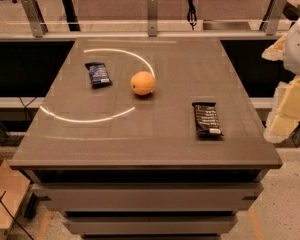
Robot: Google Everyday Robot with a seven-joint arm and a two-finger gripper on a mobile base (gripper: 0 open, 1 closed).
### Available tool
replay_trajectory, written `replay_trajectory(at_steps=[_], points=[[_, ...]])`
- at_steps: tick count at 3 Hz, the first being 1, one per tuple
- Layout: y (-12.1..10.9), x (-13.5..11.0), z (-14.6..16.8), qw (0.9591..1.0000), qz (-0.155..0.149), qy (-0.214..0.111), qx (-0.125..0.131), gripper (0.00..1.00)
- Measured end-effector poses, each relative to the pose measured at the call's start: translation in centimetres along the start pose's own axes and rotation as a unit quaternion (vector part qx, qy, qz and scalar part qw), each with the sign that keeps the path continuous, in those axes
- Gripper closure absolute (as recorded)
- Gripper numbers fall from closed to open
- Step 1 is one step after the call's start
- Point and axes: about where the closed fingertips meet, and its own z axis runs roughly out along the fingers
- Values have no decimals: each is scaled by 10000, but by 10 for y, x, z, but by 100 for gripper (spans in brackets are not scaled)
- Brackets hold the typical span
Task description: Pick rxbar chocolate
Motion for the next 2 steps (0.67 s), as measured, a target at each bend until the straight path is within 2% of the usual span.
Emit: replay_trajectory(at_steps=[1, 2], points=[[0, 0, 0, 10000, 0, 0, 0, 0], [-2, -7, 6, 9996, -82, -245, -77, 0]])
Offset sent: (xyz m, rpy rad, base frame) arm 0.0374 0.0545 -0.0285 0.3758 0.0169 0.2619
